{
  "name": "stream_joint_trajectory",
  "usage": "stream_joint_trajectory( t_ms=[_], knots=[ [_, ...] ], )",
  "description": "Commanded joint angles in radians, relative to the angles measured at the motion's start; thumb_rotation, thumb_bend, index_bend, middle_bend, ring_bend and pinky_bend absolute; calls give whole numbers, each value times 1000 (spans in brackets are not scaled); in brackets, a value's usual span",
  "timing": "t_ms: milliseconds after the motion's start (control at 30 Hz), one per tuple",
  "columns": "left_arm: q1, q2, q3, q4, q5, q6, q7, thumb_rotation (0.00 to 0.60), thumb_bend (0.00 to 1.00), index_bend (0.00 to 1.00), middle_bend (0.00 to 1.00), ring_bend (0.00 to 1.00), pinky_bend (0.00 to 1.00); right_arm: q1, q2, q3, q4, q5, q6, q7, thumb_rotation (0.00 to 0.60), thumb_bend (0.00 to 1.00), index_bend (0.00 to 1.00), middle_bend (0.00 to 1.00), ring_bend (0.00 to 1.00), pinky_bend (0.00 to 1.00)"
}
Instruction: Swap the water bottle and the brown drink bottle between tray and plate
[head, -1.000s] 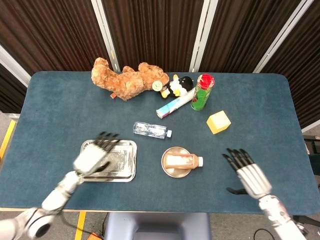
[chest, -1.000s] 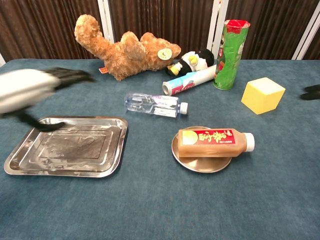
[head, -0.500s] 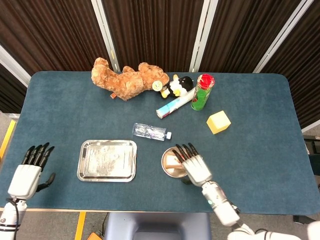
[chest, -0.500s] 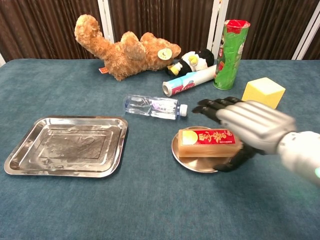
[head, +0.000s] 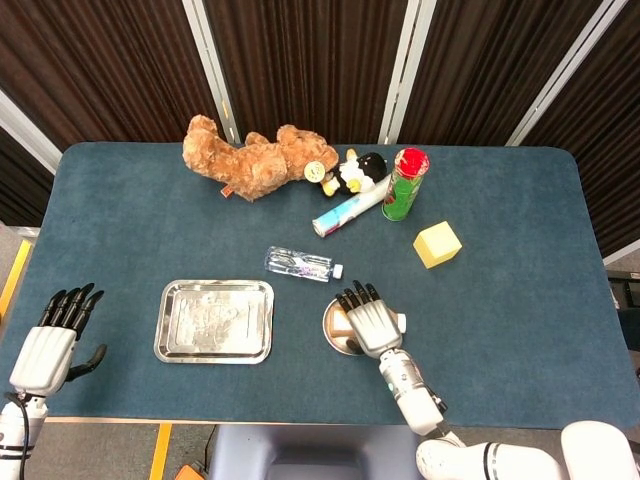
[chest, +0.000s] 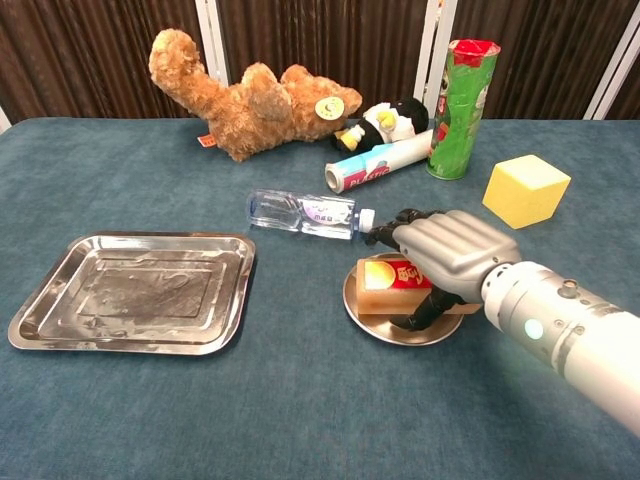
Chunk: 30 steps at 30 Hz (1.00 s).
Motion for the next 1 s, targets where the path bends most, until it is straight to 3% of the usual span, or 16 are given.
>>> stream_joint_trajectory(
  t_ms=[33,133,333,500,833,1000],
  knots=[
    [1,2,-6,0,2,-10,-5,600,372,0,0,0,55,8,-5,-4,8,5,7,5,600,388,431,378,268,442],
    [3,4,-14,-2,3,-17,-5,600,372,0,0,0,55,16,-11,-13,21,11,17,3,600,395,569,474,409,599],
    [8,8,-25,-4,6,-32,-6,600,371,0,0,0,55,34,-18,-20,33,44,24,-3,600,401,693,581,539,693],
    [15,12,-33,-6,7,-35,-10,600,372,0,0,0,55,30,-2,-27,-7,-12,68,56,600,410,807,705,671,799],
    [23,15,-50,-14,7,-45,6,600,372,0,0,0,55,24,78,-94,-230,-76,92,56,600,413,836,730,696,810],
    [29,17,-57,-15,10,-41,7,600,371,0,0,0,55,46,39,-130,-264,-89,80,4,600,412,836,730,696,810]
  ],
)
